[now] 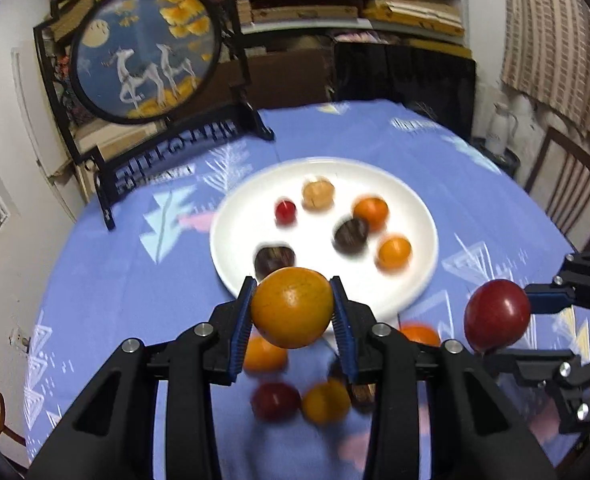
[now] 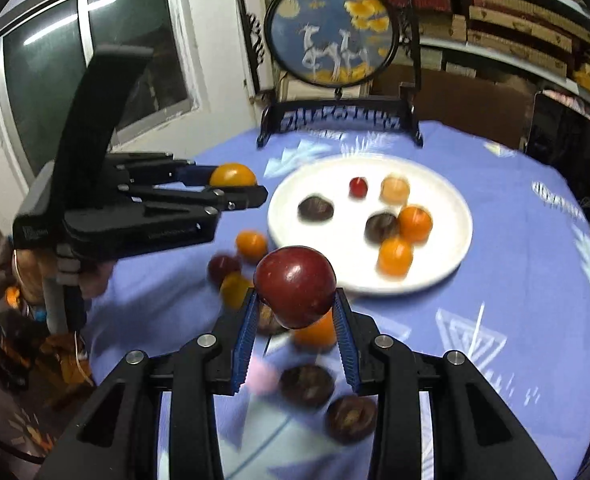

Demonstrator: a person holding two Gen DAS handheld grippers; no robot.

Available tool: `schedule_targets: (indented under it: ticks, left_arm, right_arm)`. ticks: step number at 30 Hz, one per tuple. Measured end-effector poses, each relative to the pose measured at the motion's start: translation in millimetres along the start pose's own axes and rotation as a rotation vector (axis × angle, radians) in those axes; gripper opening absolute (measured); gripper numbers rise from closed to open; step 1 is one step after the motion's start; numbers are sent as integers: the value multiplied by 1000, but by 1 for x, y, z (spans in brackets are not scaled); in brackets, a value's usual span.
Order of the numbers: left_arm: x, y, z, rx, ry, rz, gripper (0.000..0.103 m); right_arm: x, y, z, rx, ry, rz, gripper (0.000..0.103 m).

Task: Organize fruits
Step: 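Carry the orange and red plum over the white plate and lower them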

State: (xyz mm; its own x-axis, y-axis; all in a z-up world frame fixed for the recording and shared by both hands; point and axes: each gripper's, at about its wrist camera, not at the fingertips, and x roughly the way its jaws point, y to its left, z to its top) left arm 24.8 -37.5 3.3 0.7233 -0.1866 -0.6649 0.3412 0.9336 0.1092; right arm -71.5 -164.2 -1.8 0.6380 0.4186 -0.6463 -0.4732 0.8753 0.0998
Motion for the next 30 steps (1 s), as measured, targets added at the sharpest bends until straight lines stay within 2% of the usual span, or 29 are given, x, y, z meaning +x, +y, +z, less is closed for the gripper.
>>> schedule_targets:
  ticks: [4, 11, 30]
  left_arm:
    - [15, 4, 22, -16, -13, 29, 36]
    - [48, 9, 37, -30, 20, 43, 36]
    - [89, 7, 47, -21, 66, 75, 36]
  right_arm:
    - [8, -14, 29, 11, -26, -17, 37]
    - [24, -35, 57, 27, -46, -27, 37]
    - [63, -67, 70, 62, -17, -41, 38]
